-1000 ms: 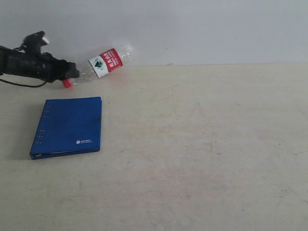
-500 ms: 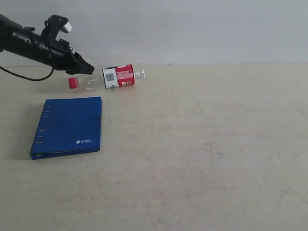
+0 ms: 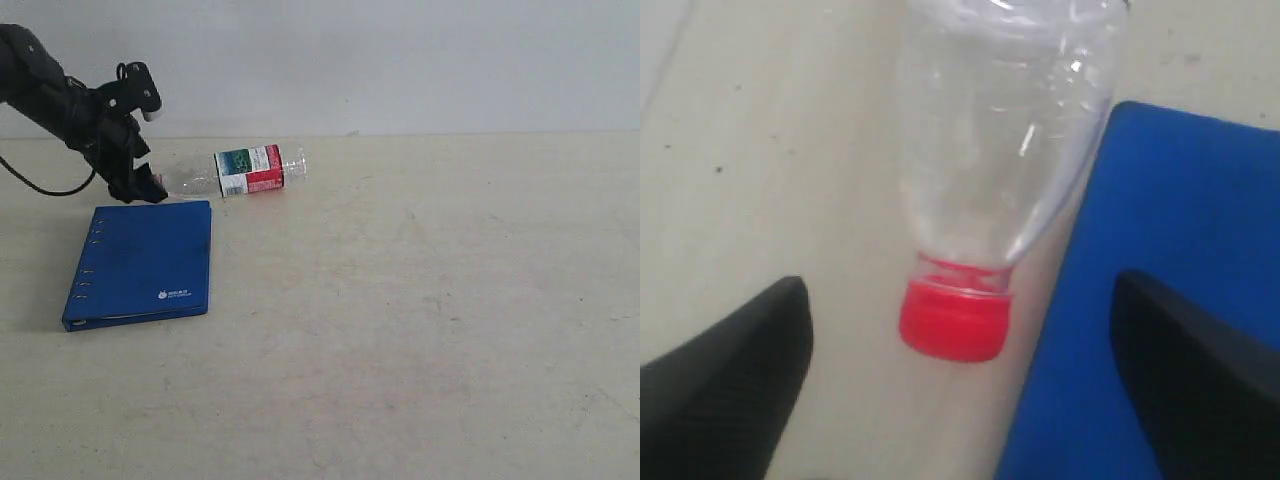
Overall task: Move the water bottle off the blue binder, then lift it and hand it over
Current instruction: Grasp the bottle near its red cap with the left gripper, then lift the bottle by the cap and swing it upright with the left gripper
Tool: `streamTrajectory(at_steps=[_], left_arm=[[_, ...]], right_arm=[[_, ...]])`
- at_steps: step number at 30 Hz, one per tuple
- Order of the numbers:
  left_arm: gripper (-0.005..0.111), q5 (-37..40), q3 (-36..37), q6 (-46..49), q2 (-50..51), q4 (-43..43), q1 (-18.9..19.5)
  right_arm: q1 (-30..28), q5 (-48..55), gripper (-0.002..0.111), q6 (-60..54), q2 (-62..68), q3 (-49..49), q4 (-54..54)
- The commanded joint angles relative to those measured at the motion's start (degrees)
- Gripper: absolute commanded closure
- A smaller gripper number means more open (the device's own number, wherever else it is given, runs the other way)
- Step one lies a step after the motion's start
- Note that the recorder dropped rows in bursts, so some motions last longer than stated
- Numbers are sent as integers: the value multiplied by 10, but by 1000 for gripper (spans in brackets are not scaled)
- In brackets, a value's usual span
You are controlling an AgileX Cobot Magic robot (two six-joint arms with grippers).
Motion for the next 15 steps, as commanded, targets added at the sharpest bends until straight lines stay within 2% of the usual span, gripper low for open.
streamTrajectory(at_steps=[1,3,5,13,14,15], left_arm=[[32,-4,1,-7,27,13,-8],[33,-7,1,-7,36,14,-9],[40,-9,1,-7,41,21,-9],[97,-28,1,-37,43,43,-9],[103,-28,1,-37,42,43,-9],[102,-28,1,-43,39,43,-9]], right_arm=[[0,-4,108,0,1,3,-4],[0,-4,108,0,1,3,-4],[0,-4,108,0,1,3,-4],[0,-4,108,5,1,3,-6],[0,-4,108,5,1,3,-6],[0,-4,108,5,1,3,-6]])
